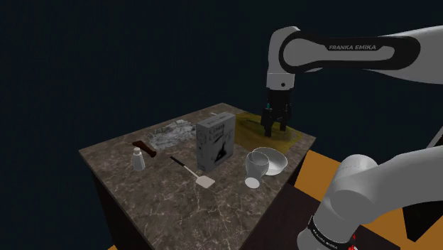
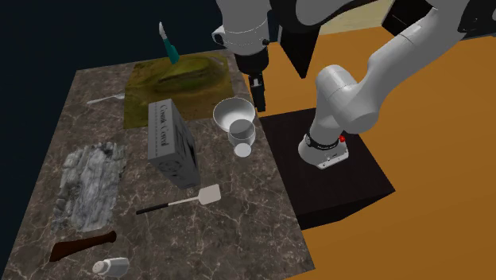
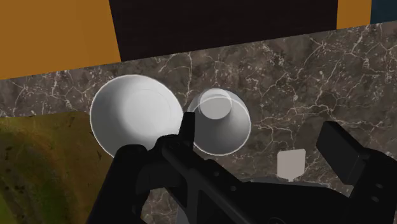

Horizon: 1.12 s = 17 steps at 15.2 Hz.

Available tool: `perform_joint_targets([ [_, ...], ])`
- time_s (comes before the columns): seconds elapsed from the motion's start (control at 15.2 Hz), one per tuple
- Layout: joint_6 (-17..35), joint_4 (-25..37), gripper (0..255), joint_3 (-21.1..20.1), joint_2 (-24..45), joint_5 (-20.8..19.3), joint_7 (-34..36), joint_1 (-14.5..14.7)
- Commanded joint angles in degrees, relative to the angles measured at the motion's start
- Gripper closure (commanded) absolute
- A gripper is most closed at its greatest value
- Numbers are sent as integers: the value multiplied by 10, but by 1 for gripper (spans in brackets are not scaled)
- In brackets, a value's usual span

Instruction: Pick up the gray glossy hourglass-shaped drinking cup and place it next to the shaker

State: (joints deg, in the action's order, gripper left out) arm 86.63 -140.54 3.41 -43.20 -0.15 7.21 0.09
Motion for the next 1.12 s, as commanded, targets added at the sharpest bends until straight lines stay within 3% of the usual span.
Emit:
perform_joint_targets([
  [0.0,0,0,0,0,0,0,0,0],
  [0.4,178,-128,0,6,-15,9,-22,11],
  [0.79,382,-223,0,15,30,24,-50,30],
  [1.06,424,-242,0,15,53,27,-52,33],
])
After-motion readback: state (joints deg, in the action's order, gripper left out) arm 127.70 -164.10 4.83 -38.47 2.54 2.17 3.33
